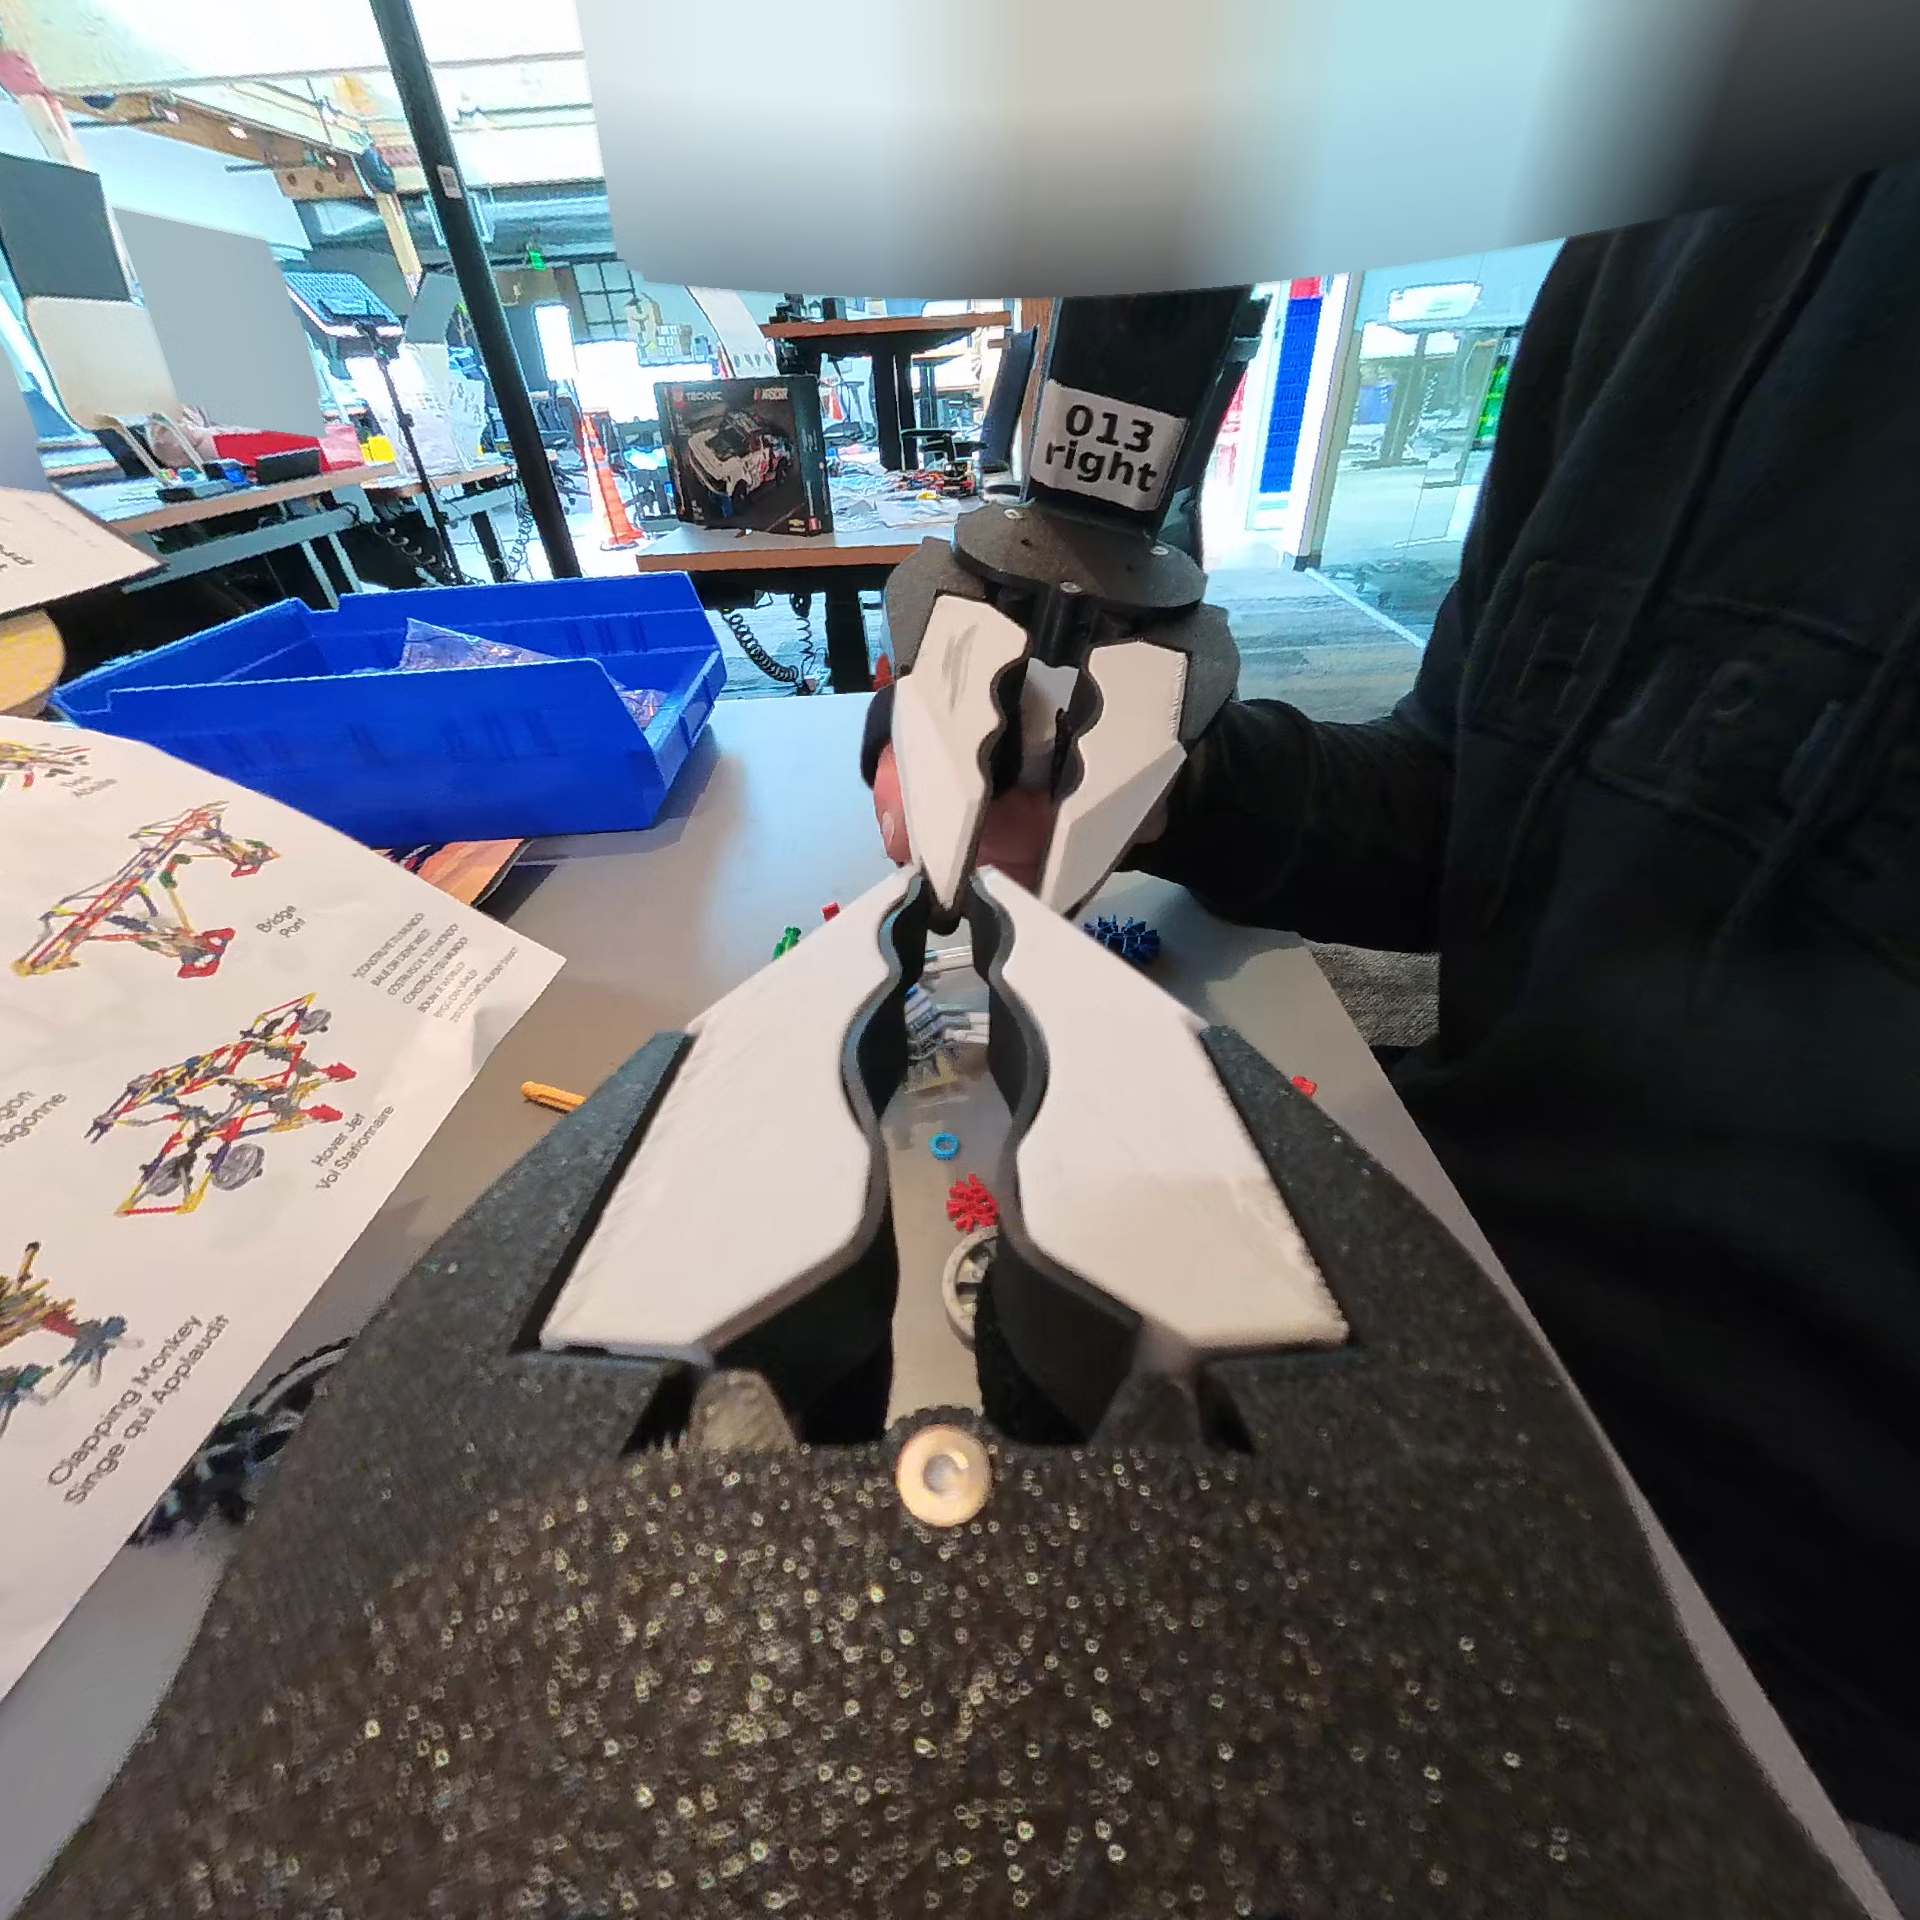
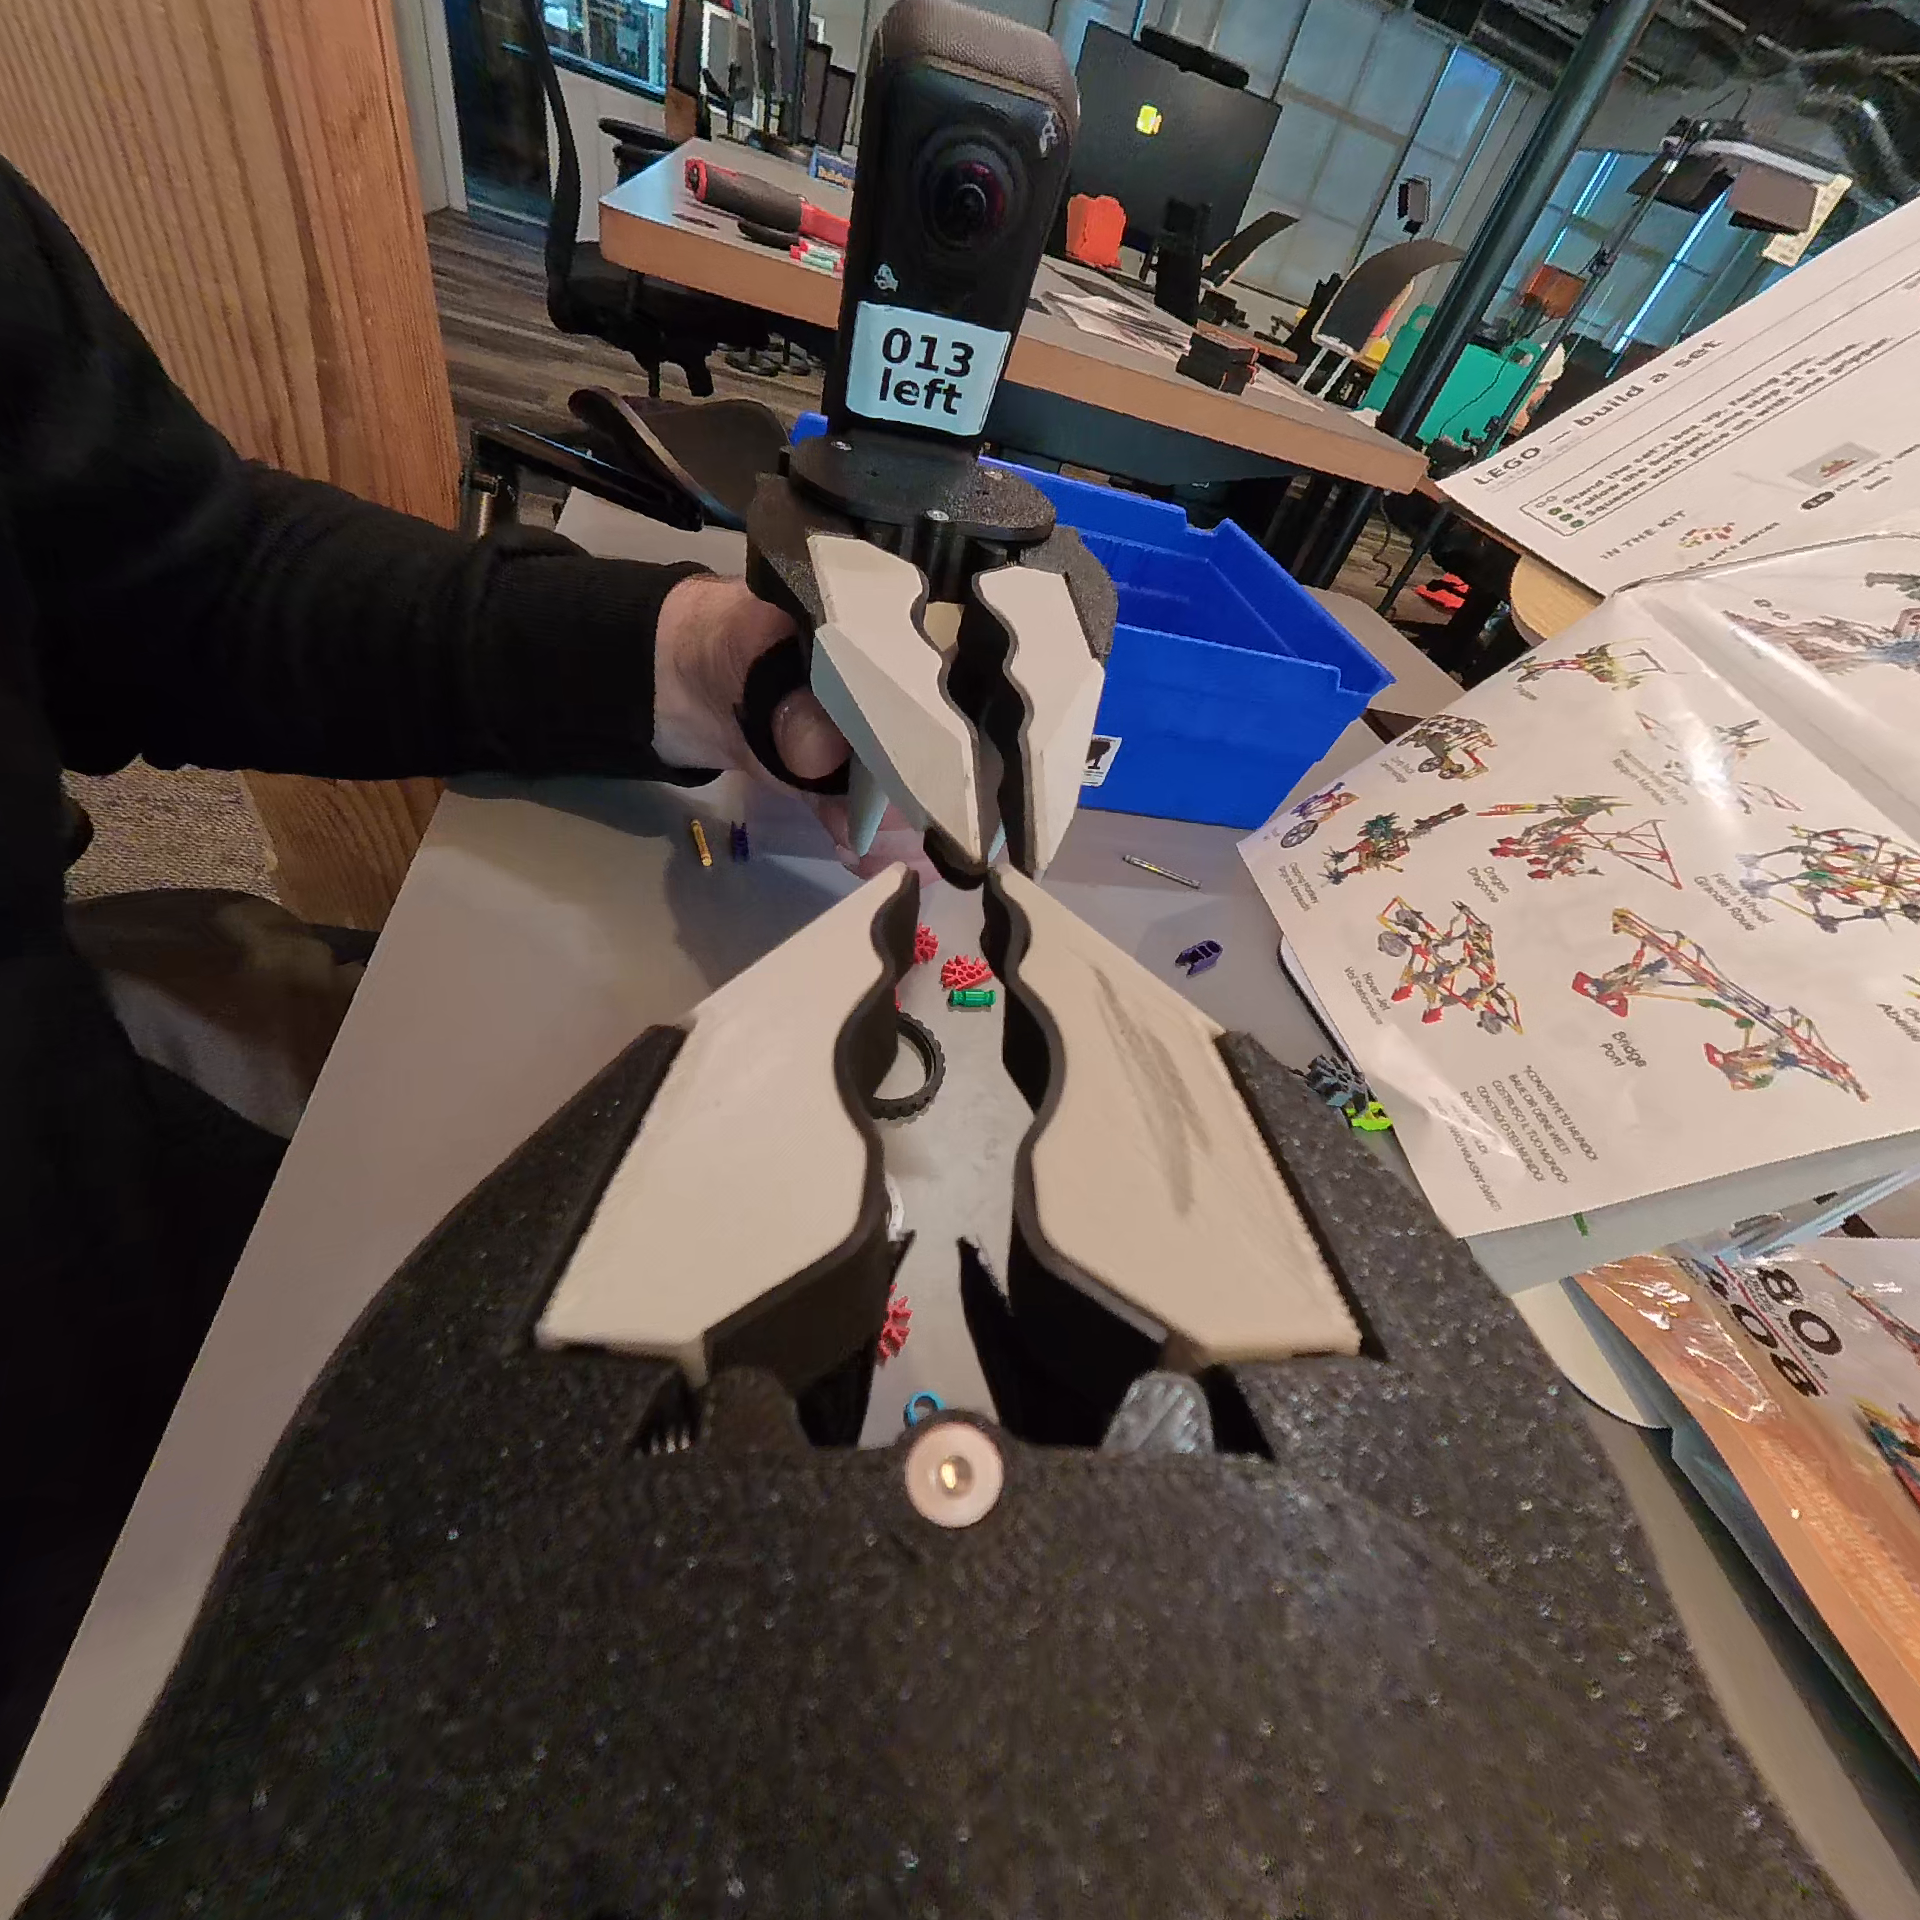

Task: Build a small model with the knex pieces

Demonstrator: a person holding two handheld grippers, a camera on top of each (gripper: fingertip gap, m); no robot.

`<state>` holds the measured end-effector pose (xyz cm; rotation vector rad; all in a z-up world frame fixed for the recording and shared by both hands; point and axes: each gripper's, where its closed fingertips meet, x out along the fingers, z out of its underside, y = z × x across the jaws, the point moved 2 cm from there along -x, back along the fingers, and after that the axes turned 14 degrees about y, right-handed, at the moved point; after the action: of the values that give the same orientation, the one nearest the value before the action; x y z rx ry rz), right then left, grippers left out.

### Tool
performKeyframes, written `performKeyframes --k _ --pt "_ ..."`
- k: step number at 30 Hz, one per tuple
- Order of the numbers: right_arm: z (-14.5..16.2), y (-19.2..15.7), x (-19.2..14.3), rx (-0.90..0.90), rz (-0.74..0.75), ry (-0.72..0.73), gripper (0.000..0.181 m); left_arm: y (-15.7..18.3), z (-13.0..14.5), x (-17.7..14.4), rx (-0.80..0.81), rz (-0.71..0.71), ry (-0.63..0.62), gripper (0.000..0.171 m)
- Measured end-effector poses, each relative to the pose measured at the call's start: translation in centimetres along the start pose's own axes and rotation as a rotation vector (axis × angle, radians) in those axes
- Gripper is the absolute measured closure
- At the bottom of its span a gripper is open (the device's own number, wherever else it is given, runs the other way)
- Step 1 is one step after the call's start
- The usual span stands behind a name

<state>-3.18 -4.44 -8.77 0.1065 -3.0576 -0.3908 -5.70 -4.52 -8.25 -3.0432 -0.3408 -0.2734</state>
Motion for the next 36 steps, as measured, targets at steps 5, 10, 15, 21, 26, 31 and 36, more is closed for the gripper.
performKeyframes --k 5,10,15,21,26,31,36 --pt "0.0 0.2 0.0 -0.008 0.008 -0.002 0.174 0.1 0.1 0.1 -0.048 0.015 0.013 0.166" --pt "-0.1 0.0 -0.1 0.023 -0.009 0.013 0.174 0.2 -0.1 0.1 -0.101 0.038 0.042 0.166" --pt "-0.7 -0.4 -0.4 0.115 -0.067 0.059 0.171 0.6 -0.5 0.3 -0.169 0.083 0.092 0.166" --pt "-1.2 -0.6 -0.5 0.184 -0.099 0.105 0.174 1.0 -0.8 0.4 -0.21 0.115 0.121 0.166" --pt "-1.2 -0.6 -0.5 0.194 -0.107 0.104 0.178 1.2 -0.7 0.5 -0.193 0.118 0.112 0.166" --pt "-1.3 -0.7 -0.6 0.217 -0.117 0.101 0.181 1.3 -0.7 0.6 -0.167 0.116 0.105 0.168" --pt "-1.0 -0.6 -0.5 0.203 -0.104 0.071 0.181 1.1 -0.6 0.5 -0.136 0.104 0.083 0.171"
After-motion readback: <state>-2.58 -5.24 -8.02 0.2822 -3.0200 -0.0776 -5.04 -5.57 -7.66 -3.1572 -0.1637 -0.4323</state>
